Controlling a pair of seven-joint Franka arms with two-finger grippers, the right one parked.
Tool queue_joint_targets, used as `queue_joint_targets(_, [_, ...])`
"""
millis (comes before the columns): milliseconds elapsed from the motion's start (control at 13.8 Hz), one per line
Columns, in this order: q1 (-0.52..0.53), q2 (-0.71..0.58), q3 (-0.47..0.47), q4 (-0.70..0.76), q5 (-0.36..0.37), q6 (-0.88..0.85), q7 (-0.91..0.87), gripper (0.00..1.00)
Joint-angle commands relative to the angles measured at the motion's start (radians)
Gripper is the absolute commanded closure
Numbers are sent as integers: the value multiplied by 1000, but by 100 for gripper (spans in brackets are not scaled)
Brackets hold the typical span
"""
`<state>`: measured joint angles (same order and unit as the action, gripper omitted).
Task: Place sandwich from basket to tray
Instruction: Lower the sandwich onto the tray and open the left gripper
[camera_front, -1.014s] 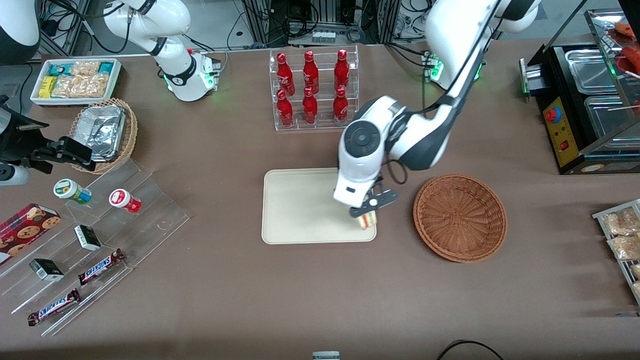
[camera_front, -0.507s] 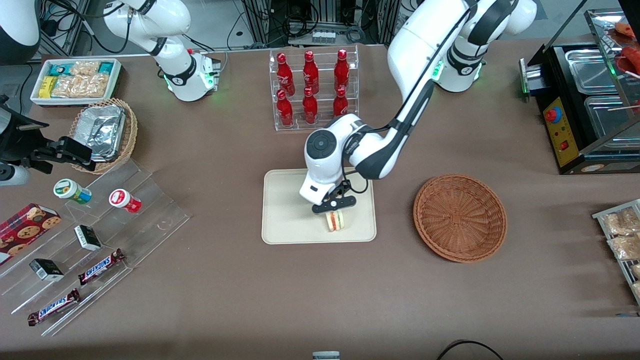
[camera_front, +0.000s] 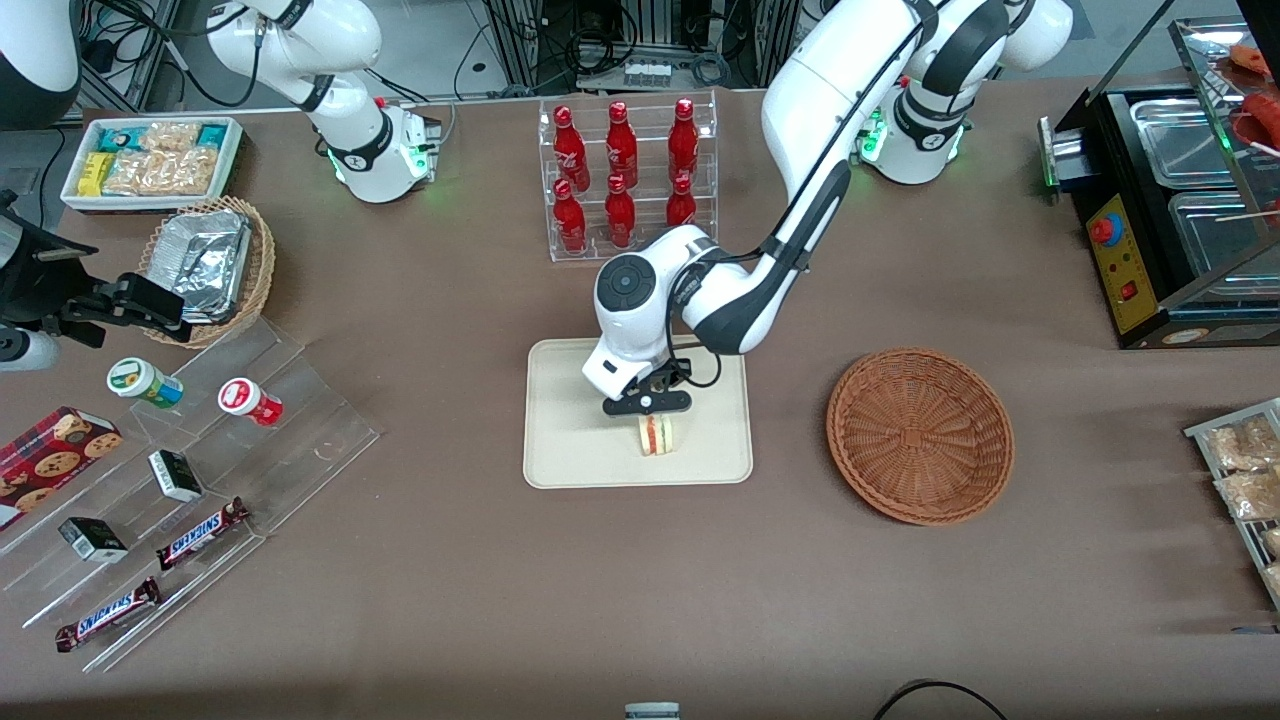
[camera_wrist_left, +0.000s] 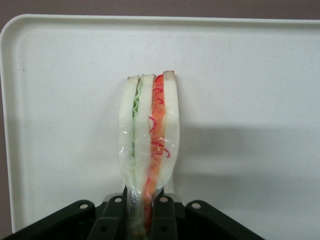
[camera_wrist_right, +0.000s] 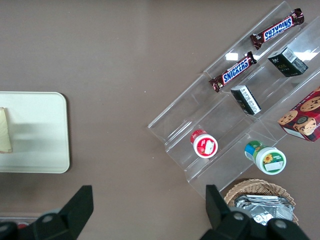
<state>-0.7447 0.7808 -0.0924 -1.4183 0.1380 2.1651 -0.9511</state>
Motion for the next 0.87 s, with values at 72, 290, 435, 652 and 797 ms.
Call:
queue_joint_targets(72, [-4,-32,19,39,6,-31,-6,1])
queue_joint_targets(290, [-2,-135,74,47,-26,-166,-75,1])
queue_joint_targets(435, [1,-205,124,45,-43,-253,-84,1])
queue_joint_targets(652, [1,-294,229,36,-109,-335,-78,1])
queue_joint_targets(797, [1,-337,284,30,-117,-379,-52,1])
